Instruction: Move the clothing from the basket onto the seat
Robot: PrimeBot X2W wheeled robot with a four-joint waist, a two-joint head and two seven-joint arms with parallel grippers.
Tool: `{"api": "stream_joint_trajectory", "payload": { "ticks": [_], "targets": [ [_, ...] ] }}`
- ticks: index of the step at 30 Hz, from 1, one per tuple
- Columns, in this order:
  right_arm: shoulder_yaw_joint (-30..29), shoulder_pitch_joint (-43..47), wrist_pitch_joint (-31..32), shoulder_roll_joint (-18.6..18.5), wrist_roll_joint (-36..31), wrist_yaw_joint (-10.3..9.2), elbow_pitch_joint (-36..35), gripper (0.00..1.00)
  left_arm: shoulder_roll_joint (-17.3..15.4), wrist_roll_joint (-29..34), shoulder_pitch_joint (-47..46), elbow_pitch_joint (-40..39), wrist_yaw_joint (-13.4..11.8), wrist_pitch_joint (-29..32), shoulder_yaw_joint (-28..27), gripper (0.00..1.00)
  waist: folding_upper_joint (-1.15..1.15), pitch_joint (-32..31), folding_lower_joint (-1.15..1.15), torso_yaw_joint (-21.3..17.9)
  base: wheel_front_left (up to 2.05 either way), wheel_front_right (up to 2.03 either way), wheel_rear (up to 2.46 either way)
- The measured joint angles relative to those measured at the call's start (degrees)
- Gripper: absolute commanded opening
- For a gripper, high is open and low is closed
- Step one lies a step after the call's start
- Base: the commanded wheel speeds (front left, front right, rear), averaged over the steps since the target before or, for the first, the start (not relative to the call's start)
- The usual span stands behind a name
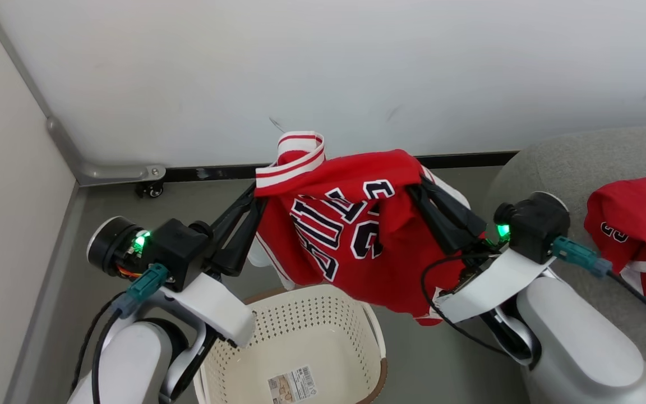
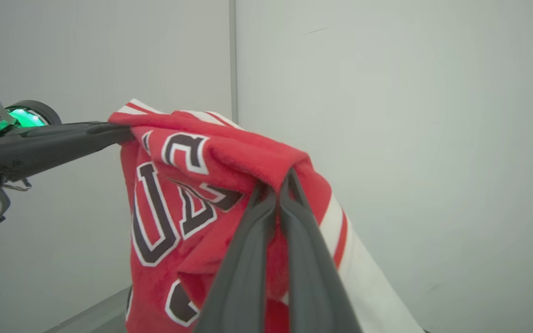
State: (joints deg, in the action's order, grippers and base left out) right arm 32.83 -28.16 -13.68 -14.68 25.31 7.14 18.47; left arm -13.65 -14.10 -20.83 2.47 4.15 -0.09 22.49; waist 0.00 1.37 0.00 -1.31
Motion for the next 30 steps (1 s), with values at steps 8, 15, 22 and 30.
{"api": "stream_joint_trajectory", "payload": {
  "ticks": [8,15,22,30],
  "targets": [
    [-2.5,0.0,0.7,-2.5,2.7,0.00,-2.2,0.00,1.2,-1.5,0.9,0.9,1.4,-4.0,2.2,1.00,0.00,0.3,0.00,-1.2,0.00,0.00,0.00],
    [-6.2,0.3,1.8,-5.3,3.6,0.00,-3.6,0.00,0.9,-1.9,1.2,1.4,1.9,-6.6,3.1,1.00,0.00,0.7,0.00,-2.1,0.00,0.00,0.00],
    [-9.7,2.1,2.7,-7.4,4.0,-0.01,-6.0,0.00,-0.1,-2.4,1.9,2.1,2.4,-9.1,3.8,1.00,0.00,0.9,0.00,-3.2,0.00,0.00,0.00],
    [-12.9,5.4,3.7,-8.3,4.0,-0.01,-8.8,0.00,-0.6,-2.5,1.9,2.2,2.6,-11.0,6.5,1.00,0.00,0.9,0.00,-5.0,0.00,0.00,0.00]
  ]
}}
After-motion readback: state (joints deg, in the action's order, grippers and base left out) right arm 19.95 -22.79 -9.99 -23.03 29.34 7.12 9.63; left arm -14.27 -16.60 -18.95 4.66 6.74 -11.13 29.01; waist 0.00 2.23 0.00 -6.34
